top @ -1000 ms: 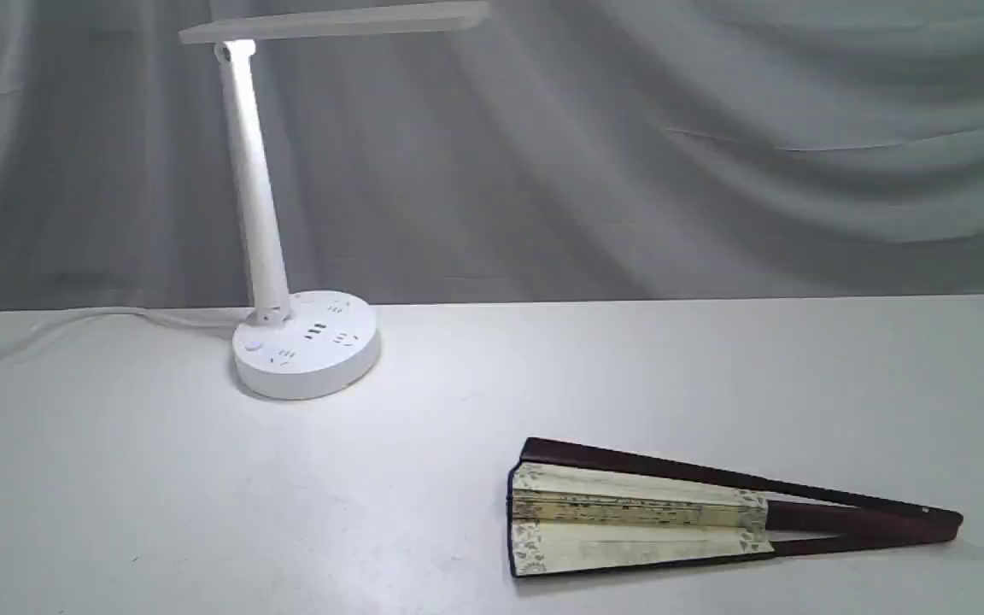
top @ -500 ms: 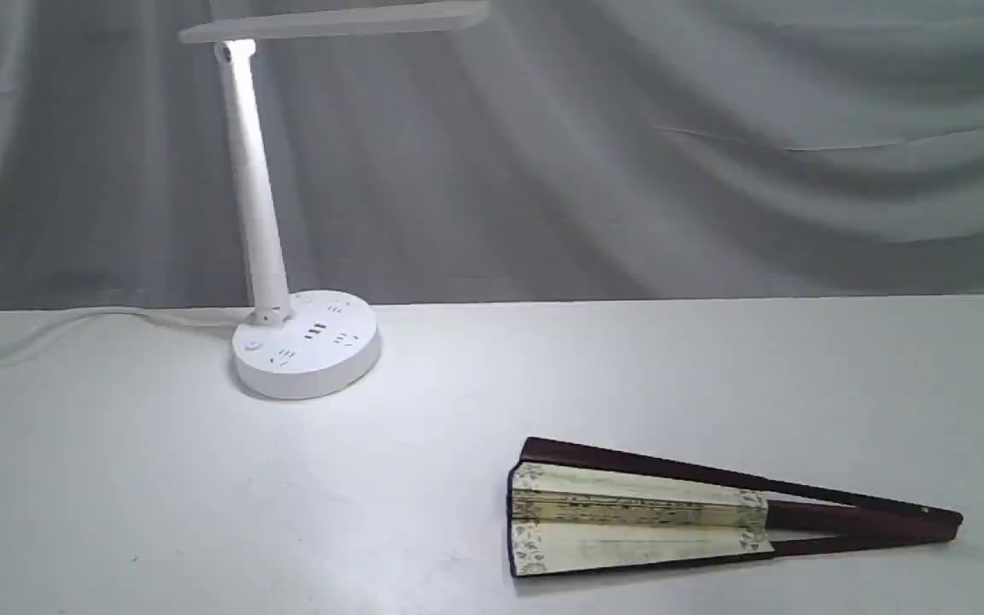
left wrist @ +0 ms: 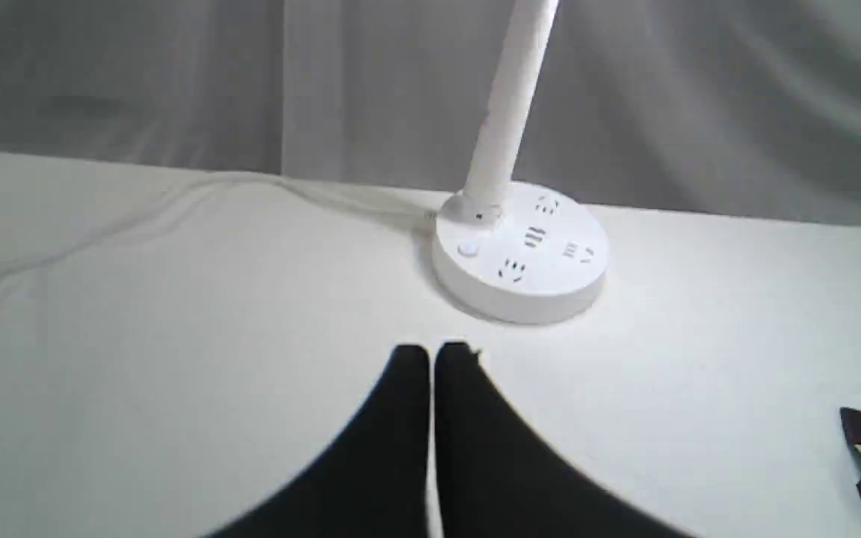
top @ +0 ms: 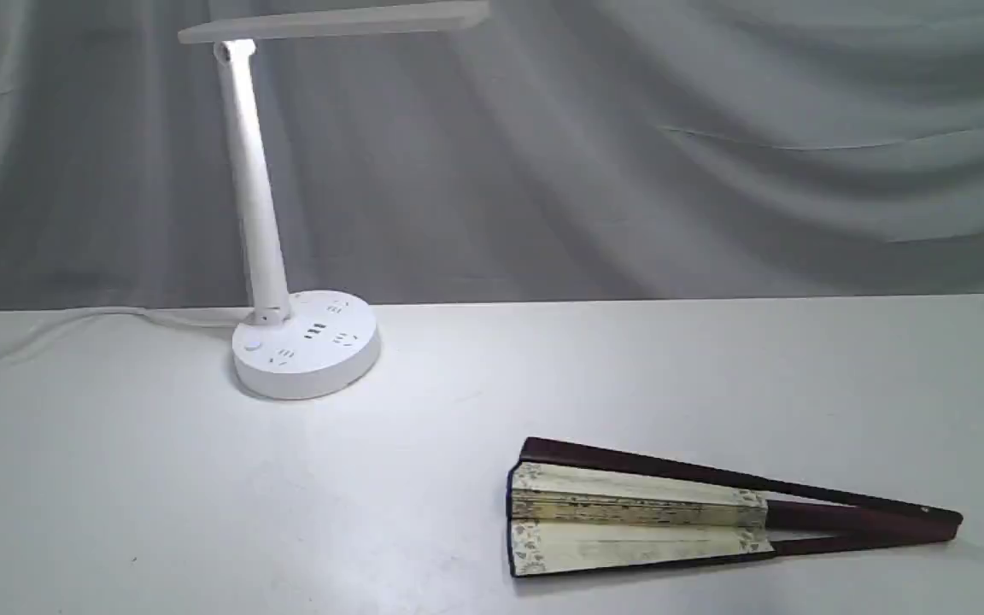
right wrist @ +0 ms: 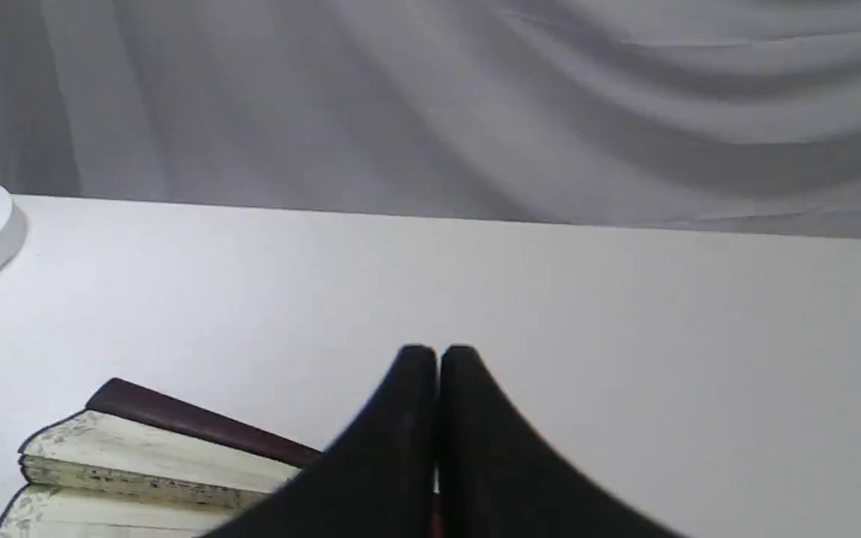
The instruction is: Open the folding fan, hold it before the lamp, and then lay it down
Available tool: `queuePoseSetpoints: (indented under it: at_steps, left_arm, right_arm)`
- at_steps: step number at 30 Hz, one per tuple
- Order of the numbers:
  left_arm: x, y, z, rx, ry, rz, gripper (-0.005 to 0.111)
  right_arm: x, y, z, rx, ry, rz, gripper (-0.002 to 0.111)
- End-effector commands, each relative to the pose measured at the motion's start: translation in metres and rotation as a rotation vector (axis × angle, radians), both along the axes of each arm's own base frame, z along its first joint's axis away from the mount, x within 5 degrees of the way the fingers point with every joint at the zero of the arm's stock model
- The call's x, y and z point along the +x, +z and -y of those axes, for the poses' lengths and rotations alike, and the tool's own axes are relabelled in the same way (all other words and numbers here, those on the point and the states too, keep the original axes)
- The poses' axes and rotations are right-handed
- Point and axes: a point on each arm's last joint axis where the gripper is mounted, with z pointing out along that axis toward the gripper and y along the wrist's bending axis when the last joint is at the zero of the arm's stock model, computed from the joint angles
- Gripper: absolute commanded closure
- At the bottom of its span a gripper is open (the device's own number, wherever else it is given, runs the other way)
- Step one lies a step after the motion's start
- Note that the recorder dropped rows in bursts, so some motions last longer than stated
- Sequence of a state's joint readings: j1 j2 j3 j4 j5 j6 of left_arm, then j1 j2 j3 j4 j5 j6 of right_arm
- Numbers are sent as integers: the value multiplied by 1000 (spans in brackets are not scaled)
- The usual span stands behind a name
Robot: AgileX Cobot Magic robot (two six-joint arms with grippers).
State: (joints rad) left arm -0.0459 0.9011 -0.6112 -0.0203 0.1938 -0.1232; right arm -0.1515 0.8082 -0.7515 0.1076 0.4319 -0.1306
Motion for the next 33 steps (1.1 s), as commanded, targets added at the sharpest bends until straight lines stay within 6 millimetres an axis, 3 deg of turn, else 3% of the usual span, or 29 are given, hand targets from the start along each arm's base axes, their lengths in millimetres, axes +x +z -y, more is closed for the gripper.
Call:
queuePoseSetpoints:
  at_steps: [1,7,13,18,28,33]
  left_arm:
    - [10,-4,0,-10,5,-7,106]
    - [18,-2,2,-5,-4,-127,106]
    - [30,8,26,25,-122,-252,107]
    - [42,-4,43,70,-201,-322,107]
    - [59,-30,47,76,-200,-432,107]
    - [62,-35,48,80,-201,-450,107]
  right_arm:
    - [16,-8,3,-12,3,-38,108]
    - [40,-30,6,-19,16,-152,108]
    - [63,-55,10,-49,42,-254,108]
    - [79,-75,13,-87,73,-328,107]
    - [117,-93,10,-37,196,-531,79]
    - [133,-104,4,-6,295,-551,66]
